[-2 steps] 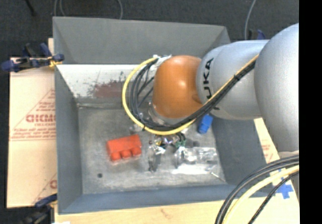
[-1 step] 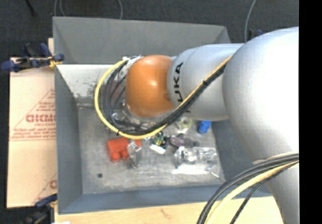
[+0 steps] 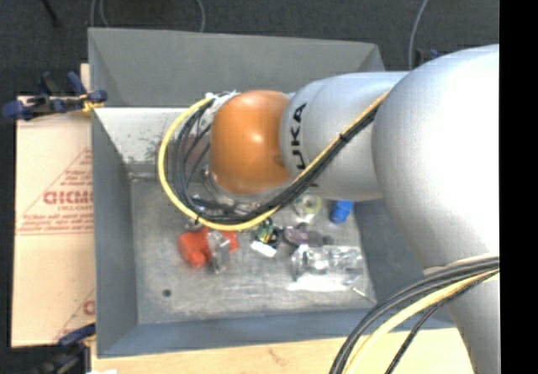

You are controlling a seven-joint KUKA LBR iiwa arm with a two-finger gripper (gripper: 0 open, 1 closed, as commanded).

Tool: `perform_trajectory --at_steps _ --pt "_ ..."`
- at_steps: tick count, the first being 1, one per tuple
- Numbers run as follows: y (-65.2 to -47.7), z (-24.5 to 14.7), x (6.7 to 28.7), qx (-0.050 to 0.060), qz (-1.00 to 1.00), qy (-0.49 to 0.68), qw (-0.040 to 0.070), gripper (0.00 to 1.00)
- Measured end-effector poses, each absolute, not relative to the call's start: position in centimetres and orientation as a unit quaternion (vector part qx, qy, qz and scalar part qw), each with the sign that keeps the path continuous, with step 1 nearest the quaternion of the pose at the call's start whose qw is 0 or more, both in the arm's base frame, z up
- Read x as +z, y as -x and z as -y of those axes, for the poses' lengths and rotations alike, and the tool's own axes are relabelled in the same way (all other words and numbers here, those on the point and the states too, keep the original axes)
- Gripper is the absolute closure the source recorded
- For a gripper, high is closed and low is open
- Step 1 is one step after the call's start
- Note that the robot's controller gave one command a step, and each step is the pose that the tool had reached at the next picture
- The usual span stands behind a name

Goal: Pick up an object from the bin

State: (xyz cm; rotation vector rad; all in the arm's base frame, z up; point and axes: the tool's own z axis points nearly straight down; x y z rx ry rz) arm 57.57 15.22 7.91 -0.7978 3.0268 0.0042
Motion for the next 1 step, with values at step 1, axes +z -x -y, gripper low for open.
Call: perform_trajectory --at_steps 1 --pt "-56.83 -13.87 26.50 -0.001 -0.960 0.279 0.007 1.00"
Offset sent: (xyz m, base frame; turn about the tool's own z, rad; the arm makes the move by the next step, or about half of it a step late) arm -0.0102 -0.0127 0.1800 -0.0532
